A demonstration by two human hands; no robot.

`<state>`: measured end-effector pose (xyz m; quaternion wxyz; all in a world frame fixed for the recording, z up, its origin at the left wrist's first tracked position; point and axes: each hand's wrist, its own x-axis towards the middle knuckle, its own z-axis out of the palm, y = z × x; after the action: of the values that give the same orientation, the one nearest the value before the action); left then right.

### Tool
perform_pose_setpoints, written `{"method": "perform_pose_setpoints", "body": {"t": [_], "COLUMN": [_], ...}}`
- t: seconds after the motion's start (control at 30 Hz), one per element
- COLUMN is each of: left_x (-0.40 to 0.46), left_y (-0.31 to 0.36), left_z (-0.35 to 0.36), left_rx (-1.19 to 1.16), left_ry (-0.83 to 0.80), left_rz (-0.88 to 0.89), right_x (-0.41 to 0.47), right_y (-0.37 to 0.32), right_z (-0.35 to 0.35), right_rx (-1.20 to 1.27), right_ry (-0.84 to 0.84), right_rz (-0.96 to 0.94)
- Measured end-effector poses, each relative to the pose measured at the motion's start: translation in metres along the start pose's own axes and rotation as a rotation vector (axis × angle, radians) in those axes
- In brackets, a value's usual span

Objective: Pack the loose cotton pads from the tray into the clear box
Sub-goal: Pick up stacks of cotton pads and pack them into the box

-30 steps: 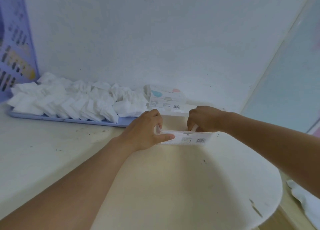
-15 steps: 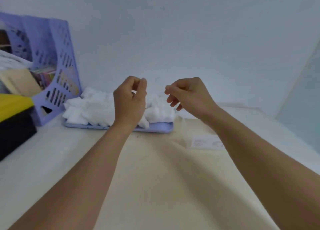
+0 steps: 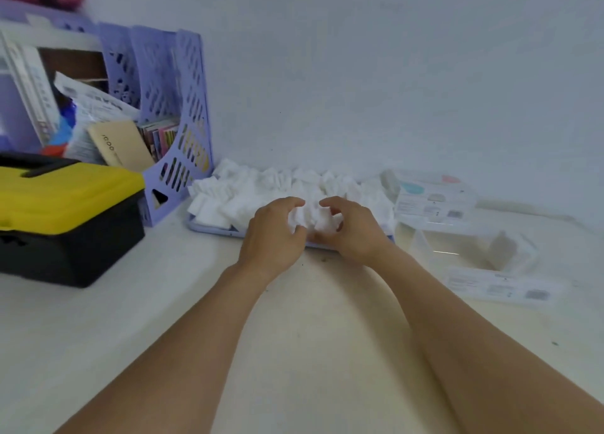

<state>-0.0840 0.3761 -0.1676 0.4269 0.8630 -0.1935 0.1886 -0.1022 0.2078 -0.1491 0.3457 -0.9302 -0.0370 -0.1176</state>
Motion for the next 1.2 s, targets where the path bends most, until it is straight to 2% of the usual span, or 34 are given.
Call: {"method": "perform_pose_setpoints", "body": {"t": [0.23, 0.53, 0.77, 0.97, 1.1, 1.2], "left_x": [0.0, 0.002, 0.004, 0.005, 0.005, 0.004], "left_y": [0.001, -0.001, -0.002, -0.003, -0.004, 0.001], "left_z": [0.003, 0.007, 0.007, 0.006, 0.006, 0.007], "left_rx": [0.035, 0.078, 0.102, 0.255, 0.29, 0.249], "left_ry": [-0.046, -0.057, -0.067, -0.093, -0.096, 0.019], "left_rz": [-0.106, -0.05, -0.081, -0.011, 0.051, 0.112], "right_x": [0.005, 0.013, 0.009, 0.006, 0.001, -0.004], "right_y": [0.006, 0.015, 0.023, 0.022, 0.019, 0.01], "right_z": [0.007, 0.017, 0.013, 0.01, 0.006, -0.001], "right_rx": [-0.036, -0.114, -0.004, 0.07, 0.14, 0.182], "right_ry": [-0.006, -0.023, 0.047, 0.074, 0.211, 0.361], "right_rz": [-0.086, -0.134, -0.156, -0.125, -0.112, -0.168]}}
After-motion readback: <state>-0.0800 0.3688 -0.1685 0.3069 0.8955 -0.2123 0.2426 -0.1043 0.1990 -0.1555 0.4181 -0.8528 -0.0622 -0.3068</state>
